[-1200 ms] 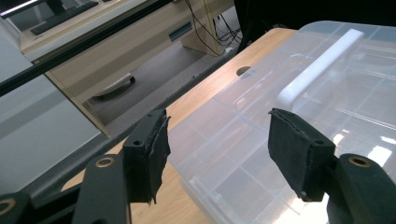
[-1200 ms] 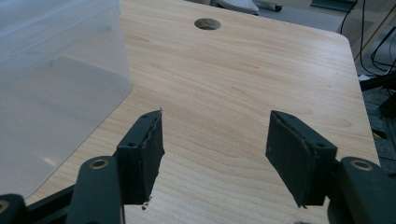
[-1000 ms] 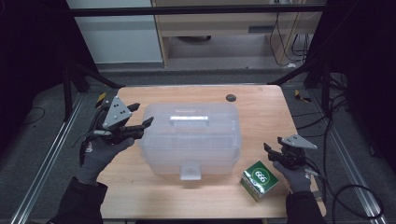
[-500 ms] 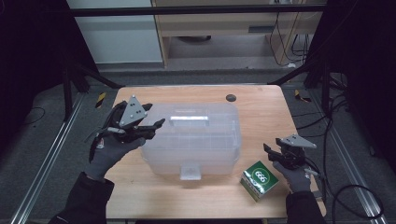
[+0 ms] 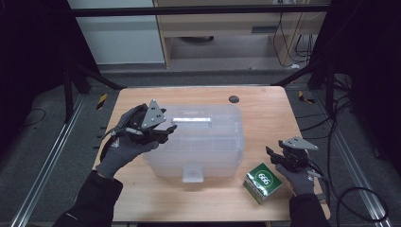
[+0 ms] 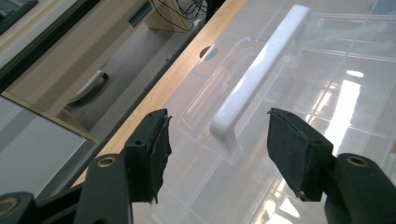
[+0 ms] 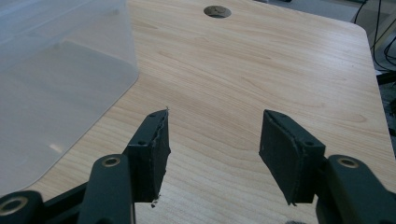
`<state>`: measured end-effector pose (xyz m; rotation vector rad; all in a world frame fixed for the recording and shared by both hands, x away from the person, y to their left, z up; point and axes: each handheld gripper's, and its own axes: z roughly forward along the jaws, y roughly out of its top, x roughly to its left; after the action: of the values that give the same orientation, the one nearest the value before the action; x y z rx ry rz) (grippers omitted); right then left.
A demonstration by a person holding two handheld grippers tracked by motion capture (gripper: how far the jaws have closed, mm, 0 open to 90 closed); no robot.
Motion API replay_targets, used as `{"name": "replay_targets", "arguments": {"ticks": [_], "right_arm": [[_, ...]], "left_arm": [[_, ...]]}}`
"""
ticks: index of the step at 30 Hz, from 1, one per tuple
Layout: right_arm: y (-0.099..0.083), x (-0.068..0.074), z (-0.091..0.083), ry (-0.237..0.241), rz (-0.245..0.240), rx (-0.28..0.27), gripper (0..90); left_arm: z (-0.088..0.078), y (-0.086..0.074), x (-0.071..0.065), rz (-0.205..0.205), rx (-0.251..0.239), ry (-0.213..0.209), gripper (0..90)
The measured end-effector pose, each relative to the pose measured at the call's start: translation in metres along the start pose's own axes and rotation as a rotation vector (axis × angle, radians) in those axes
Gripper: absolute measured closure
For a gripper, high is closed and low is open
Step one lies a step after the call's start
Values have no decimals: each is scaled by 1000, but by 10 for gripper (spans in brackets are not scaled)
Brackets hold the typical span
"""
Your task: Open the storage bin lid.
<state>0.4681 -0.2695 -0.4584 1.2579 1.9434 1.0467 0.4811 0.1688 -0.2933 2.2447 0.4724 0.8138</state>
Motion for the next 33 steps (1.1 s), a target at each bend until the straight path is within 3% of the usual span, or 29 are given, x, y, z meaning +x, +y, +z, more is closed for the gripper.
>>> {"name": "replay_targets", "arguments": {"ticks": [11, 20, 33], "right_arm": [[0, 0, 0, 4, -1, 4, 435], [0, 0, 0, 19, 6, 10, 468], [2, -2, -3, 51, 45, 26, 602]], "left_arm": [[14, 7, -2, 55, 38, 0, 418], [26, 10, -5, 132, 78, -14, 475], [40, 11, -7, 195, 119, -21, 626]]}}
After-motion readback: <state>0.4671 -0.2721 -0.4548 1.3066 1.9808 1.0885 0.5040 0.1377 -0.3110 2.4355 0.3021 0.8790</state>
